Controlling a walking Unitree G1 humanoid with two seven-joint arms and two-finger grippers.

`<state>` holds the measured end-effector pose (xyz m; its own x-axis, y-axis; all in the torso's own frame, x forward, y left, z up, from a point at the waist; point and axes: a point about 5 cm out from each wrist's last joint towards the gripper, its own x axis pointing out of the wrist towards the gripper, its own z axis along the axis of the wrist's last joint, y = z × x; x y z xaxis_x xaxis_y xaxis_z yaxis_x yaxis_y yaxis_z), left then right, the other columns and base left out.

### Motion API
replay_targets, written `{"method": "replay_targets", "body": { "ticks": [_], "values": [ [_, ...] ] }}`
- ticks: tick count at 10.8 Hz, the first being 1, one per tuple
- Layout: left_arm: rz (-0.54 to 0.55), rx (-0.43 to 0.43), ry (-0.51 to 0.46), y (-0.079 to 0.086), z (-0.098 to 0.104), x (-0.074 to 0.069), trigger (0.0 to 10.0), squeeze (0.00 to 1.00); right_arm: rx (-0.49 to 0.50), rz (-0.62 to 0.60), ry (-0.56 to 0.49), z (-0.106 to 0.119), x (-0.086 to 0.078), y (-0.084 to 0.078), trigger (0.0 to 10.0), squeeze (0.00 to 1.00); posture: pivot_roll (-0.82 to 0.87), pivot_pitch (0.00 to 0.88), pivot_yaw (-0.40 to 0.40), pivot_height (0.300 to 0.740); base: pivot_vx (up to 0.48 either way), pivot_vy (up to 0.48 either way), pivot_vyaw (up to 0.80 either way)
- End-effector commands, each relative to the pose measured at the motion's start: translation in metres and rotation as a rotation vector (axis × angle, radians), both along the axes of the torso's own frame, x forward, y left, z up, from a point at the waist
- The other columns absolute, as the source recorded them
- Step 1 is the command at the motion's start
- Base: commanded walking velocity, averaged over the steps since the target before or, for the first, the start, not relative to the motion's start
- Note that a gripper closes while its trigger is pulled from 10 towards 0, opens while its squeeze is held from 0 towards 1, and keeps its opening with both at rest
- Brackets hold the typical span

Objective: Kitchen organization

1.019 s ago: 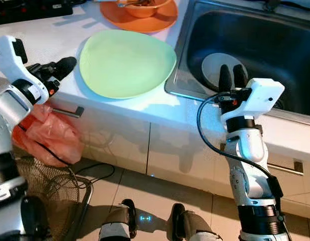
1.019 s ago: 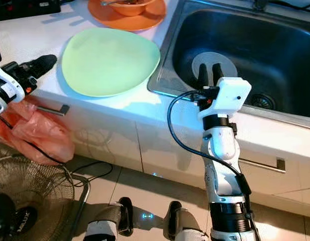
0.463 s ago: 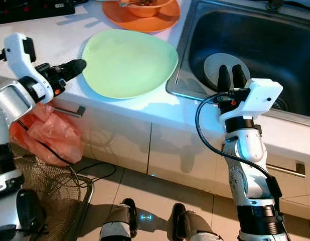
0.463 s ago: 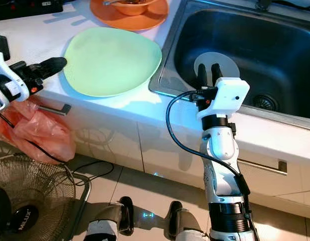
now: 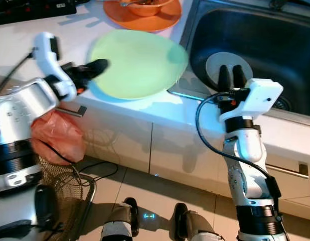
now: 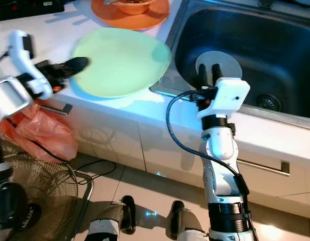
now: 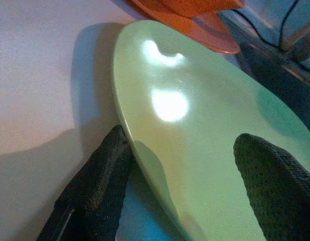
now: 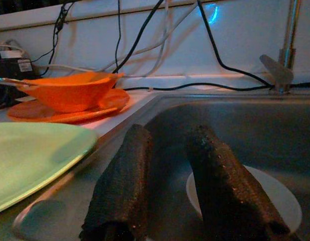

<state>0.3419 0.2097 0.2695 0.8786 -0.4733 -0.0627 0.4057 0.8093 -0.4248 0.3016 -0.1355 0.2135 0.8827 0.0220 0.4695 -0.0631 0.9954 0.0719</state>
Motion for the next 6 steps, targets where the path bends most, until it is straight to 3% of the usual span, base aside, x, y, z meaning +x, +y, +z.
{"method": "replay_targets", "body": {
  "ticks": [1, 3, 4, 6],
  "values": [
    [-0.053, -0.010, 0.100, -0.0112, -0.0184, 0.0001, 10.0, 0.00, -0.003, -0.013, 0.002, -0.0023, -0.0017, -0.0018, 10.0, 0.00, 0.10, 0.286, 0.026, 0.740, 0.000, 0.000, 0.00],
    [-0.072, -0.036, 0.110, -0.0193, -0.0221, -0.0009, 10.0, 0.00, -0.004, -0.020, 0.005, -0.0029, -0.0027, -0.0032, 10.0, 0.00, 0.10, 0.287, 0.025, 0.740, 0.000, 0.000, 0.00],
    [-0.064, -0.047, 0.110, -0.0193, -0.0225, -0.0009, 0.0, 0.00, -0.004, -0.019, 0.007, -0.0031, -0.0026, -0.0032, 10.0, 0.00, 0.09, 0.287, 0.024, 0.740, 0.000, 0.000, 0.00],
    [-0.060, -0.058, 0.103, -0.0200, -0.0224, -0.0011, 0.0, 0.00, -0.007, -0.016, 0.010, -0.0034, -0.0021, -0.0031, 10.0, 0.00, 0.09, 0.287, 0.022, 0.740, 0.000, 0.000, 0.00]
  ]
}}
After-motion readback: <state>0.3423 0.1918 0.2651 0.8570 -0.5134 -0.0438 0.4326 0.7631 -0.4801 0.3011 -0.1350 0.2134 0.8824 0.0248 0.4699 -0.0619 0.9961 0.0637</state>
